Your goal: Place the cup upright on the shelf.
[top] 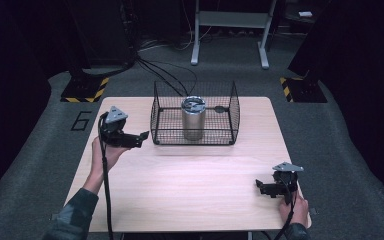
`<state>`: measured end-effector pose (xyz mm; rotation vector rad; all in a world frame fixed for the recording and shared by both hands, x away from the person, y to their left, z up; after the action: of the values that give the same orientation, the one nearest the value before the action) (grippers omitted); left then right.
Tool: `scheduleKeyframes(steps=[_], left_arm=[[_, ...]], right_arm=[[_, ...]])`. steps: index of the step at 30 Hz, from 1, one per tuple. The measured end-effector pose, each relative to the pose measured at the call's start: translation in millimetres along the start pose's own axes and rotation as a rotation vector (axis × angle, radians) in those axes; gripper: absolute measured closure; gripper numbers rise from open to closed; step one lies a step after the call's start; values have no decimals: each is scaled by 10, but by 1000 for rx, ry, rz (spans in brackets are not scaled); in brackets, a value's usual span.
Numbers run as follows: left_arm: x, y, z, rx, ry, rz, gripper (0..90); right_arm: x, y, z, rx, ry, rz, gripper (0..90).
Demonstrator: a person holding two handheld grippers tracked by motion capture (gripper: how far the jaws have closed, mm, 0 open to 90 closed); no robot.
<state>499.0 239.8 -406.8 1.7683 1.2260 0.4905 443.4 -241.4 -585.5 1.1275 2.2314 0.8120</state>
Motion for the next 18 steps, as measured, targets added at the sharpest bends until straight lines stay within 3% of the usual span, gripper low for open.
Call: scheduleKeyframes(steps=[9,13,18], left_arm=[[216,-457,-278,17,68,-9,0],[341,-764,-371,43,103,-36,0],[542,-1248,-386,117,134,-78,0]], right_arm=[[2,5,4,-3,-4,7,0],[2,5,4,-2,-5,7,0],[2,5,3,-2,-4,6,0]])
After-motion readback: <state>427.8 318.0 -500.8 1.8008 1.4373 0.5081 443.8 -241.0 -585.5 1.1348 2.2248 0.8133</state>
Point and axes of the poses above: each handheld gripper's, and its own axes: z roughly forward along the jaws, y roughly out of its top, x roughly to its left, the point moved 8 cm from there along z, roughly forward along the jaws, and after that the axes turned 14 degrees about -z, right-handed, at the moved point
